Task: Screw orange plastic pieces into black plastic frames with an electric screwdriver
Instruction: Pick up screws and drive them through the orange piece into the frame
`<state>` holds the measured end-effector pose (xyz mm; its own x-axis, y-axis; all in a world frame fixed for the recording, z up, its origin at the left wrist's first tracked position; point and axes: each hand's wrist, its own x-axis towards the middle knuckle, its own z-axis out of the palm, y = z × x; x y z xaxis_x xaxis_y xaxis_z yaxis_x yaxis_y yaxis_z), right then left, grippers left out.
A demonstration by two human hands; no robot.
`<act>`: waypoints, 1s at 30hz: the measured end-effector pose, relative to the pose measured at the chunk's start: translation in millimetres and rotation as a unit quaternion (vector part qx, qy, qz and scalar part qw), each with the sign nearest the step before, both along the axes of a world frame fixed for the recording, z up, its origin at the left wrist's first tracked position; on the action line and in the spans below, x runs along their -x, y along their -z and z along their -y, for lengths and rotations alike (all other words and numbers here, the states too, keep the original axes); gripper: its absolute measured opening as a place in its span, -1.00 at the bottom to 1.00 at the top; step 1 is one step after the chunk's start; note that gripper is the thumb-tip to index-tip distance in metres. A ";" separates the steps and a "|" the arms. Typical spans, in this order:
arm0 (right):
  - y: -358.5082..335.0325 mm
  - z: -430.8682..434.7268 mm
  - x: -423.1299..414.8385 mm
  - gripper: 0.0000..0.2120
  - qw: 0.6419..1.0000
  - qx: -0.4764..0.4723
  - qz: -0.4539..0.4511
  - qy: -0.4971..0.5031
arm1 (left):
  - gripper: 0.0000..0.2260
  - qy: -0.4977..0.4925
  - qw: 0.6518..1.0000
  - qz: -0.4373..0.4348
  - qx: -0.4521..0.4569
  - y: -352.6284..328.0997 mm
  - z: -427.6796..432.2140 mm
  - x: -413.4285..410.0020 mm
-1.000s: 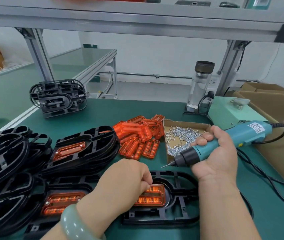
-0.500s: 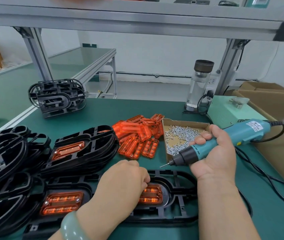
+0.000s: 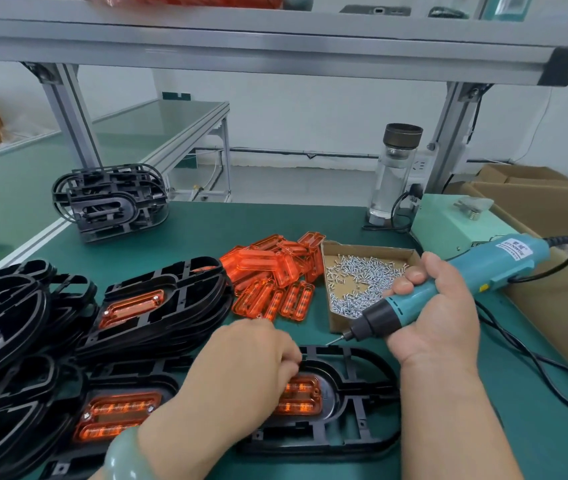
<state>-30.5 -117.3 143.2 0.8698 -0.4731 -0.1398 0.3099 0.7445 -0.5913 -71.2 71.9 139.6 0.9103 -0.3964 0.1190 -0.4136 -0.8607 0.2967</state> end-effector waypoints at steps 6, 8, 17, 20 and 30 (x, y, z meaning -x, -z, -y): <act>-1.7 6.1 -0.7 -0.82 0.999 -0.007 -0.008 0.045 | -0.81 -0.019 0.992 0.073 0.104 -19.4 38.3 -46.2; -2.0 6.0 -1.2 -0.81 0.999 0.005 -0.014 0.045 | -0.83 0.002 0.997 0.041 0.058 -19.8 56.2 -67.0; 1.0 0.8 -3.9 -0.84 0.998 0.049 -0.031 0.037 | -0.89 0.016 0.980 -0.030 -0.196 -9.2 100.8 -107.9; 1.1 0.4 -4.3 -0.85 0.997 0.053 -0.033 0.035 | -0.91 0.029 0.976 0.029 -0.213 -6.6 100.8 -110.0; 2.1 -3.1 -5.1 -0.87 0.997 0.060 -0.031 0.029 | -0.85 0.026 0.999 0.004 0.028 -7.9 96.4 -108.0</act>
<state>-25.4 -114.2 141.1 0.8321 -0.5386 -0.1325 0.3095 0.6491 -0.6949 36.8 -24.5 147.5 0.8880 -0.4349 0.1494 -0.4592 -0.8205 0.3404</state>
